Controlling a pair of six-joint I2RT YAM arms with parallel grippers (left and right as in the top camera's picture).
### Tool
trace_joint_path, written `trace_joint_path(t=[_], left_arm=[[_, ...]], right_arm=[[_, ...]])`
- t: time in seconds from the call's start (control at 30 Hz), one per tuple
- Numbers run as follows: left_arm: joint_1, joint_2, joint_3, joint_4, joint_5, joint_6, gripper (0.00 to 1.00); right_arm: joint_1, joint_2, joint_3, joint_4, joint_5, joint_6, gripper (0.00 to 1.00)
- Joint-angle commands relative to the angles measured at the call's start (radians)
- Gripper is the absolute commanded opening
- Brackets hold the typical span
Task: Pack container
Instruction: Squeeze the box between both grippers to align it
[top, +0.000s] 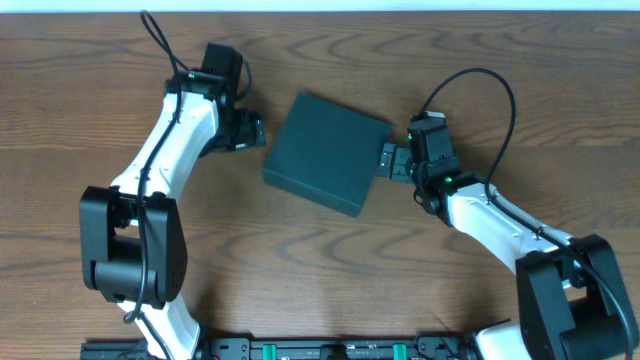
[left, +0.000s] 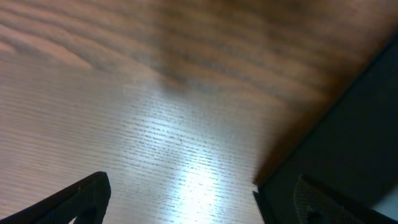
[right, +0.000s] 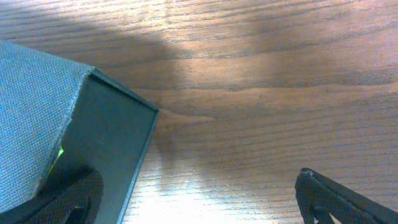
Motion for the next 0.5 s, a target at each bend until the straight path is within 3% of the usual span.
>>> trace_joint_path(t=[0.0,0.23,0.47], left_arm=[[0.000,0.019,-0.072,0.030,0.017,0.021,0.95],[-0.009,0.019,-0.139,0.107,0.091,0.020,0.95],[-0.068,0.019,-0.156,0.065,0.124,-0.010,0.95]], right_arm=[[0.004,0.000,0.005,0.004,0.011,0.000,0.99],[0.004,0.000,0.005,0.005,0.014,0.000,0.99],[0.004,0.000,0.005,0.031,0.029,-0.008,0.99]])
